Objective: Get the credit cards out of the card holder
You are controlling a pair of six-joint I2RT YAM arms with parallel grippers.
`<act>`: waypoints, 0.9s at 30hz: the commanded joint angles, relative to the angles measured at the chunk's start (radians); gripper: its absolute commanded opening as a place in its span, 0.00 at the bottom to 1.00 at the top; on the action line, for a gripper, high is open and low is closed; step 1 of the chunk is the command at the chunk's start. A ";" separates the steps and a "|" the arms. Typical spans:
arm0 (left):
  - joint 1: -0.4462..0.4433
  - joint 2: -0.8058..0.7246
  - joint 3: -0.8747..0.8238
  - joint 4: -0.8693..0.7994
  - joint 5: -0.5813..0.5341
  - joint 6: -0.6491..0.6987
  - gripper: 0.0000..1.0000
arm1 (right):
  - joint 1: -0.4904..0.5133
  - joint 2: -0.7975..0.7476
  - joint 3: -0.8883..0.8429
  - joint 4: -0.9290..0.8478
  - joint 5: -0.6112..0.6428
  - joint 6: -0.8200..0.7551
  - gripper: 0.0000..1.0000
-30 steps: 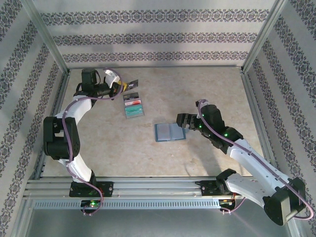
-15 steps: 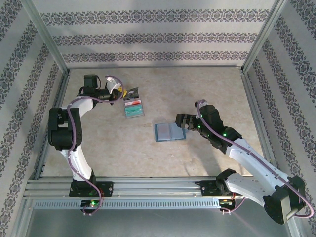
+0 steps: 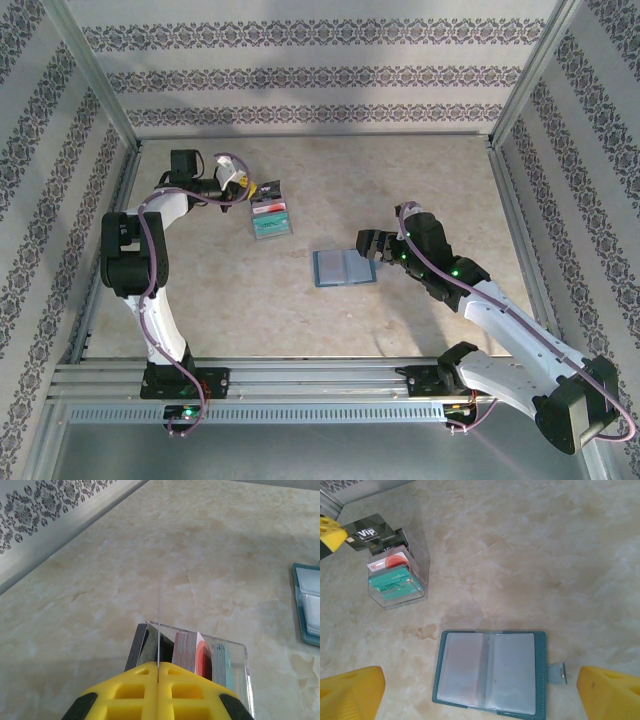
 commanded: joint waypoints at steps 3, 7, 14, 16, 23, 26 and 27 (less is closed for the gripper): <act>0.011 0.037 0.042 -0.059 0.023 0.055 0.00 | 0.013 -0.018 0.007 0.016 0.024 0.010 0.98; 0.011 0.056 0.052 -0.058 0.014 0.063 0.00 | 0.015 -0.024 0.004 0.021 0.020 0.008 0.98; 0.011 0.084 0.073 -0.035 0.014 0.059 0.00 | 0.016 -0.012 0.007 0.034 0.005 0.009 0.98; 0.011 0.089 0.074 -0.028 0.011 0.055 0.00 | 0.016 -0.009 0.009 0.039 0.004 0.008 0.98; 0.011 0.106 0.066 -0.001 0.002 0.049 0.00 | 0.019 0.012 0.018 0.050 -0.004 0.004 0.98; 0.011 0.114 0.066 0.005 -0.006 0.045 0.00 | 0.021 0.019 0.022 0.052 -0.008 0.002 0.98; 0.011 0.116 0.066 0.005 -0.007 0.046 0.00 | 0.021 0.021 0.022 0.053 -0.007 0.001 0.98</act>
